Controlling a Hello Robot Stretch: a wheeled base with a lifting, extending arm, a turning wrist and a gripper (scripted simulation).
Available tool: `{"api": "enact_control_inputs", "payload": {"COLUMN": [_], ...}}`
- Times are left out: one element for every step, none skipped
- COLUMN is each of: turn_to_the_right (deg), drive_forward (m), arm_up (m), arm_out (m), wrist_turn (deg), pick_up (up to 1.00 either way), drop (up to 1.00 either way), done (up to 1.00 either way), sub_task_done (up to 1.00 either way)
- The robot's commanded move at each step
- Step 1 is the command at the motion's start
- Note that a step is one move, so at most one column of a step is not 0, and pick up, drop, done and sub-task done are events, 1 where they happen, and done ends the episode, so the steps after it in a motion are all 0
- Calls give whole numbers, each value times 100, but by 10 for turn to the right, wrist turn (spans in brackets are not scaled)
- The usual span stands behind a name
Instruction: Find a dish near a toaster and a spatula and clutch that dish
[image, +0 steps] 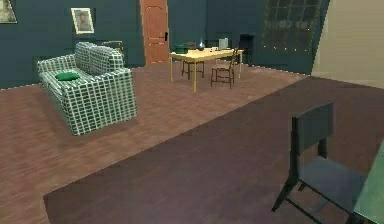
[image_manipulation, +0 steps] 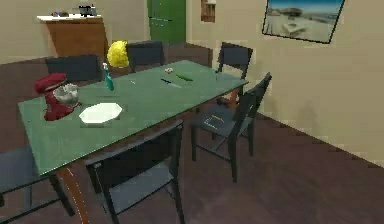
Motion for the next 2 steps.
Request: {"api": "enact_control_inputs", "payload": {"turn_to_the_right": [0, 30], "drive_forward": [100, 0], "arm_up": [0, 0], "arm_out": [0, 0], "wrist_turn": [0, 0], "pick_up": [0, 0], "drop": [0, 0], "done": [0, 0], "sub_task_done": [0, 0]}}
